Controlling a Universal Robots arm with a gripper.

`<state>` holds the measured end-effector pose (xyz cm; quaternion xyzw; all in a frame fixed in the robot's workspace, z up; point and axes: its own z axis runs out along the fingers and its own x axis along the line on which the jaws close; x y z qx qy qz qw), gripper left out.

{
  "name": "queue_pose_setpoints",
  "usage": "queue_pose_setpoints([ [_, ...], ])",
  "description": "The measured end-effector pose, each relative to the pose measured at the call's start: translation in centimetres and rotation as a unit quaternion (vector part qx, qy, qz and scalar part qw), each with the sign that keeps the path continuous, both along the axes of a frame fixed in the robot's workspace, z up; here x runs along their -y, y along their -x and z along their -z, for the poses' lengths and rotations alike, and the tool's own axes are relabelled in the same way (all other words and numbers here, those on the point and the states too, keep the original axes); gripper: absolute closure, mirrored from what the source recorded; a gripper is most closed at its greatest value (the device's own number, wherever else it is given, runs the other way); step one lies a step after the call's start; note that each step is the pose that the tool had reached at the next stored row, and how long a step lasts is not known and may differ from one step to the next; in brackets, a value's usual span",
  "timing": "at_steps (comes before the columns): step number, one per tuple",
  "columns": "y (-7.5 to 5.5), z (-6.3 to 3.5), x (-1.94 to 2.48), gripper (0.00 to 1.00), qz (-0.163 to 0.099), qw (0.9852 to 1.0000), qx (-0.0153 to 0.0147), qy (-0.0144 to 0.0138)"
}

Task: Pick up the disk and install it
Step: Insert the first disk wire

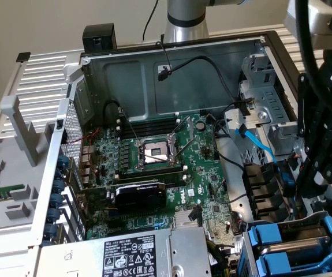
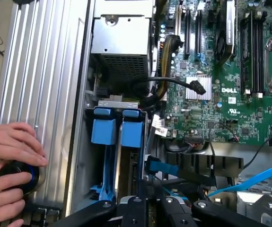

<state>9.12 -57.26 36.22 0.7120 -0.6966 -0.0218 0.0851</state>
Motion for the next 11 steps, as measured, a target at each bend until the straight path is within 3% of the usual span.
queue_pose_setpoints([
  [5, 0.0, 0.08, 0.01, 0.84, 0.036, 0.9994, 0.0, -0.0001],
  [11, 0.0, 0.18, 0.15, 0.84, 0.07, 0.9975, 0.0, 0.0],
])
